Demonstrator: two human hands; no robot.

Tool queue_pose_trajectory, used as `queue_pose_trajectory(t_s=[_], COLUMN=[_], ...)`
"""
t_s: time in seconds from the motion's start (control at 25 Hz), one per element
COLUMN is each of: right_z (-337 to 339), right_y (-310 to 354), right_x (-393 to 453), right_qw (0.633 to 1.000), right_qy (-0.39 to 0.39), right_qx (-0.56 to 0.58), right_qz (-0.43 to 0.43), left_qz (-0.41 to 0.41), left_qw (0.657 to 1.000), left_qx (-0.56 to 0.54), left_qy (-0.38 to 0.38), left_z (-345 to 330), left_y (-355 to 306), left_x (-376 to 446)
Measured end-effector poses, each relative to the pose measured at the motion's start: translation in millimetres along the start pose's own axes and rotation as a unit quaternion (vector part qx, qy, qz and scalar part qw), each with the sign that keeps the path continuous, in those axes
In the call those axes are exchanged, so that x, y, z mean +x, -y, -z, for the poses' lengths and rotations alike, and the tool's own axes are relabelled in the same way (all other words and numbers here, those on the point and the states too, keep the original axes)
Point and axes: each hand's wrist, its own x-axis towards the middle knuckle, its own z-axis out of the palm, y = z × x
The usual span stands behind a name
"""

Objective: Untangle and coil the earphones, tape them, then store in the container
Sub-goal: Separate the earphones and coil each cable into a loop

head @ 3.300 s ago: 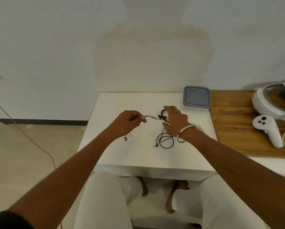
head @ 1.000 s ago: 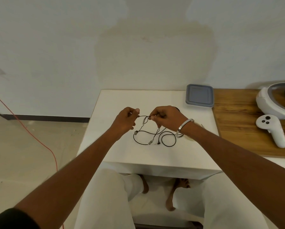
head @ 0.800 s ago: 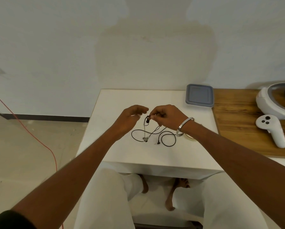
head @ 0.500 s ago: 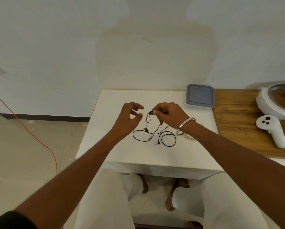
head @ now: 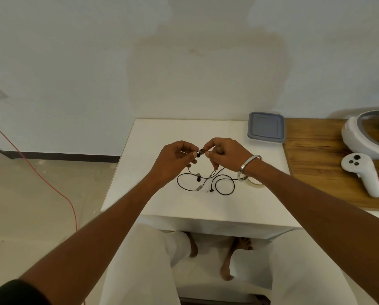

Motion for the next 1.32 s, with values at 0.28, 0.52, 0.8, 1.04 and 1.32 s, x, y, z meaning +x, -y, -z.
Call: queue_pose_trajectory(t_s=[0.28, 0.52, 0.8, 1.04, 1.32], right_z=[-5.6, -7.9, -7.4, -9.2, -15.3], right_y=[-3.2, -1.3, -1.2, 2.2, 1.0], right_x=[-2.5, -2.4, -3.4, -2.4, 1.7], right_qw=[0.998, 0.995, 0.996, 0.996, 0.99], right_qy=[0.048, 0.071, 0.07, 0.071, 0.038], right_qx=[0.042, 0.067, 0.058, 0.053, 0.131], right_qz=[0.009, 0.009, 0.005, -0.01, -0.048], left_qz=[0.025, 0.067, 0.049, 0.075, 0.02], left_qw=[0.999, 0.993, 0.995, 0.997, 0.988], left_qx=[0.015, -0.056, -0.054, 0.002, 0.155], left_qy=[0.041, 0.079, 0.075, 0.033, 0.003], left_z=[7.0, 7.6, 8.2, 7.1, 11.0], left_y=[-0.9, 2.4, -3.6, 6.2, 7.1], left_x=[-2.3, -3.1, -5.9, -1.9, -1.3])
